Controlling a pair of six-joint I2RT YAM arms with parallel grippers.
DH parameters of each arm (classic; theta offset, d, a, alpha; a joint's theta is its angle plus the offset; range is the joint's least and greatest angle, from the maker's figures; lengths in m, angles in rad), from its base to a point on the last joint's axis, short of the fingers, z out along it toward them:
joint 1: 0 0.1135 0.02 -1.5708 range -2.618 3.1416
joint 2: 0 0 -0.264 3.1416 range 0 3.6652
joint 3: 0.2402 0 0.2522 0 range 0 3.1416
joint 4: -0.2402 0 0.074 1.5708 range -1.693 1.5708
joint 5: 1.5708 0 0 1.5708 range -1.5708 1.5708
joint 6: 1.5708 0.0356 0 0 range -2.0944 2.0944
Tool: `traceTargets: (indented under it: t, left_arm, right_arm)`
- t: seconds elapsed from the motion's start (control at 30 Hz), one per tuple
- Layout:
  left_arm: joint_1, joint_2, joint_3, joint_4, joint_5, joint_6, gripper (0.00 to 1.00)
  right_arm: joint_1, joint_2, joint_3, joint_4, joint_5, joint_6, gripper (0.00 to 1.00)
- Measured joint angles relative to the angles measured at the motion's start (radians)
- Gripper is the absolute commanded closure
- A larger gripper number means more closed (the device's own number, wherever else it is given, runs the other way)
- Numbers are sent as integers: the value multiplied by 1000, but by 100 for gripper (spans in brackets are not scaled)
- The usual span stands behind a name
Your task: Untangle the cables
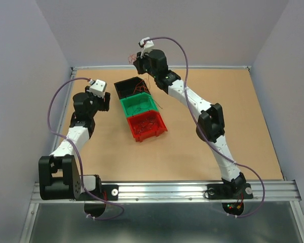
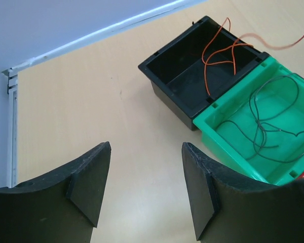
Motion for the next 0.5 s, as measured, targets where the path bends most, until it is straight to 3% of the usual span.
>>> traceTargets:
  t: [0.5]
  left_arm:
    - [29,0,0,26,43,-21,31]
  right_arm:
    - [0,164,-39,114,-360,100,100]
